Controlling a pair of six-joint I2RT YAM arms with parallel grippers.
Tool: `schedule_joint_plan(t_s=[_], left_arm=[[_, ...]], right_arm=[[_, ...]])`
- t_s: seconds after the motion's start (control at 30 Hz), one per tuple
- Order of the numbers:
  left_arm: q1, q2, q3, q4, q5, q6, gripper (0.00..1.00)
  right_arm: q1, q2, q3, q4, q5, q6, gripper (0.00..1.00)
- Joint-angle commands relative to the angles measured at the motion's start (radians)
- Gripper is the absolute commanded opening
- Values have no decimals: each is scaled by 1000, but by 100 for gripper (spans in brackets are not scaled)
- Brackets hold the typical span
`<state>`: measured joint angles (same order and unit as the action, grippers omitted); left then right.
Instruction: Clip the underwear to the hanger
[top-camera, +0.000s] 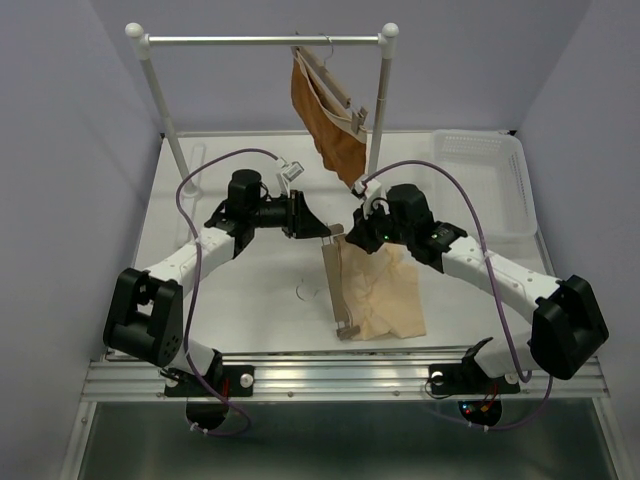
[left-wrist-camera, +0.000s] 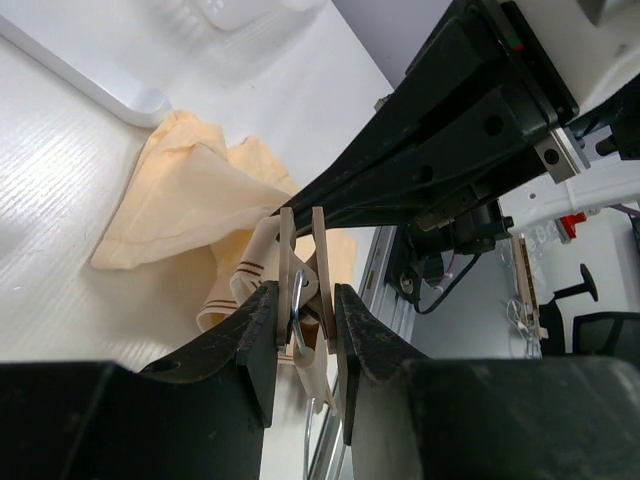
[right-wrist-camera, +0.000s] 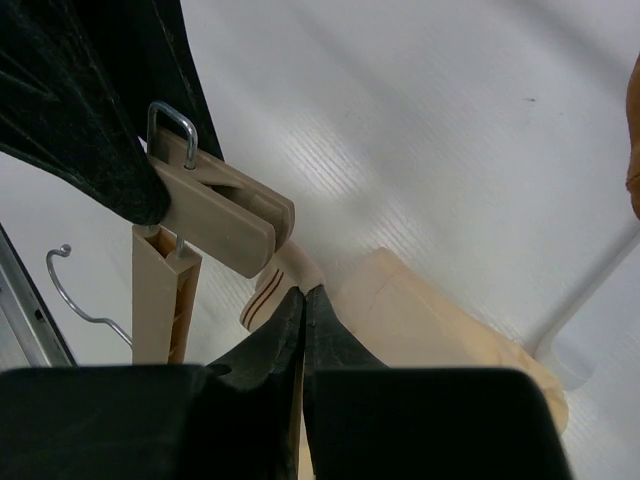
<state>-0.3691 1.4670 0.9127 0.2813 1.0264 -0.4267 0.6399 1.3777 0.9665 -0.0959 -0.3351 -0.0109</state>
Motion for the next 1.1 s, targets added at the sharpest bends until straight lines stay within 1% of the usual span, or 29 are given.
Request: schedule_joint_plan(t_s=[0.0, 0.17, 0.27, 0.37, 0.4, 0.47, 0.5, 0.57, 0.6, 0.7, 0.77, 0.83, 0.87, 0.9, 0.93, 1.03, 1.07], left_arm=[[-8, -76, -35, 96, 0, 14, 0], [-7, -54, -38, 101, 0, 28, 0], [-8, -33, -37, 114, 4, 35, 0], [-8, -28, -46, 139, 3, 39, 0], [-7, -28, -46, 142, 3, 39, 0], [-7, -31, -49, 148, 0, 36, 0], [-5, -36, -52, 148, -8, 34, 0], [-1, -37, -60, 151, -14, 37, 0], [7, -36, -70, 151, -22, 42, 0], [19, -16, -104, 188, -19, 55, 0], [45, 24, -130, 257, 0, 40, 0], [68, 85, -132, 288, 43, 33, 0], [87, 102, -120, 297, 52, 34, 0], [96, 134, -109, 298, 72, 35, 0], [101, 147, -89, 299, 78, 37, 0], [108, 170, -69, 299, 100, 45, 0], [111, 171, -66, 300, 104, 48, 0]], right_arm=[[-16, -9, 51, 55, -51, 8, 1], [-16, -35, 32, 55, -108, 2, 1], [-25, -43, 26, 53, -81, 8, 1], [-36, -39, 21, 50, 20, 55, 1], [-36, -31, 34, 35, 98, 69, 1], [-46, 7, 46, 21, 171, 115, 1], [-46, 21, 55, 19, 265, 133, 1], [-46, 70, 63, 21, 329, 141, 4], [-46, 89, 67, 24, 364, 135, 4], [-46, 162, 98, 47, 357, 108, 4], [-46, 191, 107, 70, 372, 100, 6], [-46, 225, 109, 129, 360, 82, 23], [-46, 234, 113, 149, 357, 68, 61], [-46, 244, 118, 148, 344, 63, 82], [-46, 239, 118, 147, 344, 63, 100], [-46, 193, 86, 133, 352, 81, 100], [-46, 176, 71, 127, 366, 113, 100]])
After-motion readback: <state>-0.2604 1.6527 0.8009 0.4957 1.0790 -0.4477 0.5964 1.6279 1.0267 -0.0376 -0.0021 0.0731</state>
